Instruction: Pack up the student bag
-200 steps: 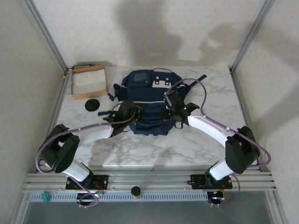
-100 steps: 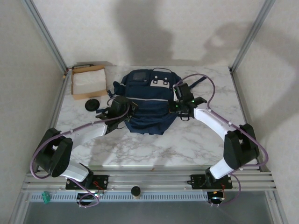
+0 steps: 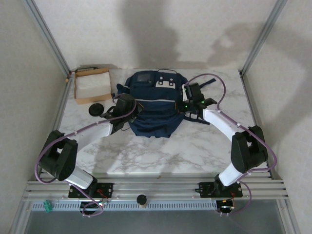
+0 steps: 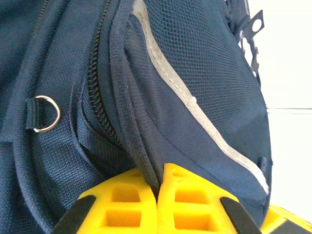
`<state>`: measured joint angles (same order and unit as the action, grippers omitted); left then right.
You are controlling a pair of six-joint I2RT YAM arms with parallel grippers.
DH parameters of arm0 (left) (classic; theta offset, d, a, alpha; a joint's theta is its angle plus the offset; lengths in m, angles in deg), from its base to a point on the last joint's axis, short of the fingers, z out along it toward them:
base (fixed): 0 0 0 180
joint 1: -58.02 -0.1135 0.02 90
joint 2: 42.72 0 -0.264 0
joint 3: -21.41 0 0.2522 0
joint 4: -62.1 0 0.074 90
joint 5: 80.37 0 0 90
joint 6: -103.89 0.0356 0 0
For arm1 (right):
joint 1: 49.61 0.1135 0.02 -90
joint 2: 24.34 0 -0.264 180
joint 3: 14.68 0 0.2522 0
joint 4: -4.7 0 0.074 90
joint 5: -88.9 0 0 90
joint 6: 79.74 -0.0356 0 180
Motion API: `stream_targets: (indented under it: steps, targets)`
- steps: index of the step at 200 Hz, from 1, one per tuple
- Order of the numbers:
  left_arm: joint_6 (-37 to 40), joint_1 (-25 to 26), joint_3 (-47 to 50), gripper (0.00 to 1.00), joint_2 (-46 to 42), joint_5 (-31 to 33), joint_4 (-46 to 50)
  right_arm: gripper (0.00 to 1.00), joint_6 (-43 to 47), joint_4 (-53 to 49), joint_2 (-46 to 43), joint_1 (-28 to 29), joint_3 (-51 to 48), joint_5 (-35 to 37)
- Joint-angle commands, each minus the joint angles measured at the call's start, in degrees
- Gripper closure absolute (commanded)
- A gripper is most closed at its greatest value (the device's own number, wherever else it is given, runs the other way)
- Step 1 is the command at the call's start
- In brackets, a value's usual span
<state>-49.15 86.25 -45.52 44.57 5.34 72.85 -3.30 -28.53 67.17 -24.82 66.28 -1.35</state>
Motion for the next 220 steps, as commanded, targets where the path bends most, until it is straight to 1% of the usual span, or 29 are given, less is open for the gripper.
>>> stream_targets:
  steps: [1,9,17,25,29,33,43,53,59,66,81,89,94,105,117,131,137,143,148,154,169,177,181,188,193,200,207,211,220]
  targets:
    - [6.89,-3.1,-1.85,0.68,-0.77,5.23,7.68,0.62,0.22,3.05,-5.14,-3.86,0.81,4.74]
    - [8.0,-3.09,-1.82,0.54,-1.65,4.27,7.81,0.6,0.21,3.07,-7.42,-4.07,0.25,5.85]
    - [8.9,-3.09,-1.36,0.46,-2.85,3.11,7.7,0.53,0.14,3.24,-9.57,-4.71,-0.54,7.56]
    - [9.12,-3.09,-0.8,0.41,-4.44,3.21,8.22,0.4,-0.22,3.57,-11.29,-5.93,-1.49,9.45]
    - [9.34,-3.09,-0.33,0.37,-5.44,3.1,8.13,0.3,-0.44,3.96,-11.94,-6.89,-2.23,10.25]
    - [9.77,-3.09,0.24,0.34,-6.52,2.96,7.77,0.22,-0.76,4.48,-12.46,-7.73,-3.02,11.12]
    - [11.78,-3.31,1.4,0.25,-9.12,3.3,7.59,0.1,-1.93,5.92,-13.32,-11.45,-5.03,13.59]
    - [14.09,-3.64,1.42,0.16,-11.85,7.62,10.3,0.02,-2.16,8.72,-13.94,-14.95,-8.15,14.73]
    - [15.69,-3.98,1.15,0.1,-13.41,11.15,12.45,0.01,-1.93,10.98,-14.58,-16.74,-10.24,16.29]
    - [18.52,-4.37,1.33,0.01,-15.22,17.29,14.32,0.01,-2.05,13.93,-15.4,-18.88,-12.92,18.39]
    - [22.81,-5.54,3.54,0.01,-18.68,32.74,15.76,0.01,-3.08,22.11,-17.52,-23.63,-19.75,20.9]
    - [23.96,-6.79,5.62,0.0,-20.21,37.74,14.95,0.01,-3.3,26.55,-18.08,-25.78,-23.15,20.01]
    - [24.77,-8.04,6.75,0.01,-21.06,38.1,13.93,0.01,-3.32,28.42,-18.27,-26.77,-24.6,18.71]
    - [27.09,-10.39,8.95,0.01,-22.91,35.19,10.88,0.01,-2.98,30.74,-18.1,-27.86,-26.24,16.66]
    - [30.05,-10.74,12.1,0.01,-24.72,35.05,6.6,0.01,-1.55,32.55,-17.56,-27.93,-27.21,16.63]
    - [33.41,-11.78,17.79,0.0,-26.43,35.49,-0.04,0.01,1.89,38.39,-16.03,-28.12,-30.39,14.86]
    - [35.09,-12.28,20.59,0.0,-27.35,36.88,-3.11,0.01,2.58,40.8,-15.51,-28.26,-32.09,14.83]
    - [37.08,-12.43,24.04,0.0,-28.48,40.24,-7.02,0.01,3.44,44.65,-15.83,-28.36,-34.67,14.13]
    - [39.74,-12.53,27.13,0.0,-29.49,42.54,-12.16,0.01,4.79,50.0,-16.63,-28.31,-37.91,12.99]
    - [44.18,-12.5,32.06,0.0,-30.43,43.58,-20.0,0.01,6.19,57.93,-17.73,-28.36,-42.78,10.27]
    - [52.91,-12.76,42.74,0.01,-31.56,43.0,-38.94,0.01,9.41,80.87,-17.37,-28.36,-55.52,2.73]
    - [55.56,-12.91,47.59,0.01,-30.73,41.37,-48.67,0.01,9.66,88.63,-15.18,-28.39,-58.44,0.59]
    - [56.71,-13.03,49.66,0.01,-30.02,40.27,-52.55,0.01,9.92,89.54,-14.2,-28.32,-58.24,0.05]
    - [59.02,-13.13,52.55,0.01,-28.18,37.56,-60.64,0.01,10.53,85.23,-13.79,-28.34,-56.02,-2.05]
    - [60.36,-13.3,53.51,0.01,-26.57,36.17,-64.78,0.01,10.77,84.24,-12.7,-28.27,-54.75,-3.6]
    - [61.44,-13.27,52.91,0.01,-25.35,35.28,-65.38,0.01,10.89,85.93,-10.96,-28.26,-54.31,-6.4]
    - [62.94,-13.73,51.93,0.01,-23.93,32.31,-64.79,0.01,12.25,89.72,-8.89,-27.95,-55.15,-9.67]
    - [63.47,-14.0,51.56,0.01,-22.63,30.97,-65.69,0.01,12.89,90.99,-7.6,-27.65,-55.55,-10.21]
    - [64.3,-14.45,51.02,0.01,-19.18,29.65,-69.47,0.01,13.51,97.69,-3.51,-27.14,-57.28,-10.36]
